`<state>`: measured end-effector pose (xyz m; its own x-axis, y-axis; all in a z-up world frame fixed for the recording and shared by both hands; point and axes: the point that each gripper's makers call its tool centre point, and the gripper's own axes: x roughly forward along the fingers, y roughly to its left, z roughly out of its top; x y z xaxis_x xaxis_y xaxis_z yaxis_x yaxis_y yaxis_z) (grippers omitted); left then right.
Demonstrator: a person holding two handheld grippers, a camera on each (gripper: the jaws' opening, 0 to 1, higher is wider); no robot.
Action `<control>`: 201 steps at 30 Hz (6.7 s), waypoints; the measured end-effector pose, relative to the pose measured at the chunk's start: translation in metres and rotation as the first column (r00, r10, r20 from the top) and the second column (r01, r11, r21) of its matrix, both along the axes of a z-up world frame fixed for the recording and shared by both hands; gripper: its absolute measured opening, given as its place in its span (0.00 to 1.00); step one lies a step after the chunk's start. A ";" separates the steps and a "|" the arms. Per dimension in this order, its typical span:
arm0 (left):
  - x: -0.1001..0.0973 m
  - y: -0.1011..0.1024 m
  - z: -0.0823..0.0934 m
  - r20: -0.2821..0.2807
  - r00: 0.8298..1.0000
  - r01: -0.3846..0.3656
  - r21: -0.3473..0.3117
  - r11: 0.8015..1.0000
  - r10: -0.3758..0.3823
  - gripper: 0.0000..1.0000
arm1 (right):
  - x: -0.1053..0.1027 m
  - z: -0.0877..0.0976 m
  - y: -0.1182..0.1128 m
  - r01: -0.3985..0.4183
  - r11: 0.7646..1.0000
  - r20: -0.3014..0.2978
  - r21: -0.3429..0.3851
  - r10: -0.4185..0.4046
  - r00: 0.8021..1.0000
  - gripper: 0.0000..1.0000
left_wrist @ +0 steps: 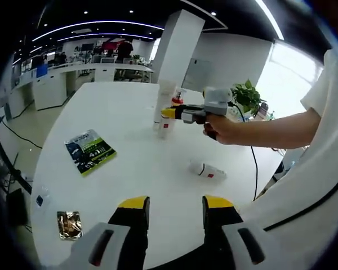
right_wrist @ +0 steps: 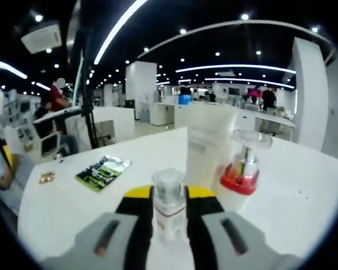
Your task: Arrange the skincare products in the storage area until every visible bottle or jar stands upright without overlapping.
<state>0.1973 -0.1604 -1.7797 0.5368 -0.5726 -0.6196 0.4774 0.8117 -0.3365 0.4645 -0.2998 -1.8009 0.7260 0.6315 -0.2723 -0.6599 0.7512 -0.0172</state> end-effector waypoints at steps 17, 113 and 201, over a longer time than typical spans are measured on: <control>0.001 -0.002 -0.002 0.000 1.000 0.004 0.002 1.000 -0.004 0.38 | -0.004 -0.006 -0.007 0.047 0.999 -0.041 -0.027 -0.048 0.998 0.31; -0.001 -0.080 -0.019 0.004 0.984 0.179 -0.103 0.979 -0.179 0.36 | -0.212 -0.087 -0.058 -0.187 0.949 -0.501 -0.255 0.036 0.865 0.27; 0.048 -0.114 0.049 0.103 0.990 0.132 -0.447 0.884 -0.096 0.18 | -0.240 0.053 0.027 -0.357 0.838 -0.366 0.411 0.511 0.778 0.29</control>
